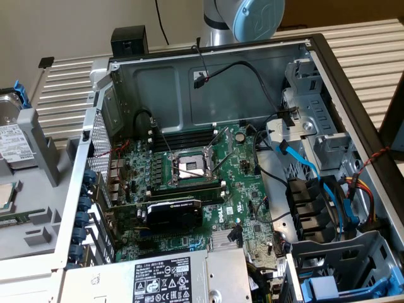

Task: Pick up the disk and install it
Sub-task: 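Pick up the disk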

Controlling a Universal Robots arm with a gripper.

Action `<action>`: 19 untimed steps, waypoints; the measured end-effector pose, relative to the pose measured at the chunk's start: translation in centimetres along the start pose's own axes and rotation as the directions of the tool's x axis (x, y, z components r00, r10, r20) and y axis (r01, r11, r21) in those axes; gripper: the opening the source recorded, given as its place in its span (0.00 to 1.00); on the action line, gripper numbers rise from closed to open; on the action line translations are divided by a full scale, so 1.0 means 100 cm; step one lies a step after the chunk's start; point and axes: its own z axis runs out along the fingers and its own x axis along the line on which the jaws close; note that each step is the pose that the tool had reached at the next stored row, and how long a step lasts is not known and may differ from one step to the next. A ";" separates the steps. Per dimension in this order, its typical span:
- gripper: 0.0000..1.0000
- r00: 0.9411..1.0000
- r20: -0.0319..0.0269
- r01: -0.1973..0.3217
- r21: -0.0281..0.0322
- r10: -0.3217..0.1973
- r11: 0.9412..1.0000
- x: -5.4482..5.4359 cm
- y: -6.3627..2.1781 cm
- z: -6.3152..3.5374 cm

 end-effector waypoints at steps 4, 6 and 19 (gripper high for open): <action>0.65 1.000 -0.015 0.000 -0.006 0.000 1.000 -0.001 -0.0001 0.0034; 0.65 1.000 -0.019 0.000 -0.013 0.000 1.000 -0.001 -0.0001 0.0038; 0.65 1.000 -0.019 0.000 -0.013 0.000 1.000 -0.002 -0.0005 0.0230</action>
